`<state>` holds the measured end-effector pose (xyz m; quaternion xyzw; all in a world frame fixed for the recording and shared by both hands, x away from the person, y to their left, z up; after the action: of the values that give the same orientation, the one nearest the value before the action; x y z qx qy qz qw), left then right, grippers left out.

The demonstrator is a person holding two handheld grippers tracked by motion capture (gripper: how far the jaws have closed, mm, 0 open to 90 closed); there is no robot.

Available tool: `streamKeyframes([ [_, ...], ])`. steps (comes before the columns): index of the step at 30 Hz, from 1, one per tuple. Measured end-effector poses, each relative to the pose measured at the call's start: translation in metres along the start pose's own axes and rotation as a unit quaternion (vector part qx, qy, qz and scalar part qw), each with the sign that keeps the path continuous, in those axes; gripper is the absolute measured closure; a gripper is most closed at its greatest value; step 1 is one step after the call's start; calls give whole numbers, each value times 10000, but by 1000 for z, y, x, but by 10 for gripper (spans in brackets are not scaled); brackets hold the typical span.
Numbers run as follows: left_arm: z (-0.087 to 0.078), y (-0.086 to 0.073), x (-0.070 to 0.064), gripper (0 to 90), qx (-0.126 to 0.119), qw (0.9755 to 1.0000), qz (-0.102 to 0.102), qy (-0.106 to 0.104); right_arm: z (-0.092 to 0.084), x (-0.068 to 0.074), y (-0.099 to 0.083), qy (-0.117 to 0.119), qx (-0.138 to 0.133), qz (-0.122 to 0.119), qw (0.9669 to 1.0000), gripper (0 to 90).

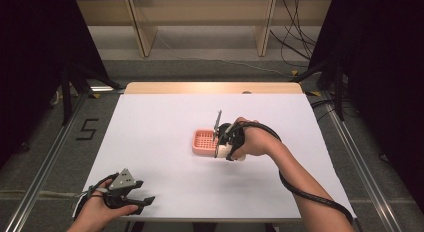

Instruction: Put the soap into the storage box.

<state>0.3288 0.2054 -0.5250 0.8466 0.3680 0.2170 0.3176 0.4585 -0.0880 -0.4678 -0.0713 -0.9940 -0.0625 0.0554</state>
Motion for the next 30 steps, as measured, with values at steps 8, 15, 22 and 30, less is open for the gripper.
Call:
streamKeyframes([
  [8, 0, 0, 0, 303, 6, 10000, -15, -3, 1, -5, 4, -24, -79, -157, 9998, 505],
  [15, 0, 0, 0, 302, 15, 10000, -2, 1, -2, -4, 4, -6, -4, 58, 10000, 505],
  [22, 1, 0, 0, 303, 3, 10000, -24, 8, -2, -11, 8, -68, -85, -247, 9996, 505],
  [30, 0, -1, -1, 302, 39, 10000, -71, -45, -3, -11, 9, -66, -89, -86, 9999, 505],
])
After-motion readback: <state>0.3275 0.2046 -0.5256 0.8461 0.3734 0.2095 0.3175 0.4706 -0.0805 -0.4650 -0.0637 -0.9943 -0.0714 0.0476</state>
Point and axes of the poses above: each handheld gripper's, and its own axes: z roughly forward along the jaws, y roughly out of its top, x roughly to its left, the point moved 7 cm from there along z, roughly forward along the jaws, and after that the axes turned 12 degrees about y, right-handed, at the moved point
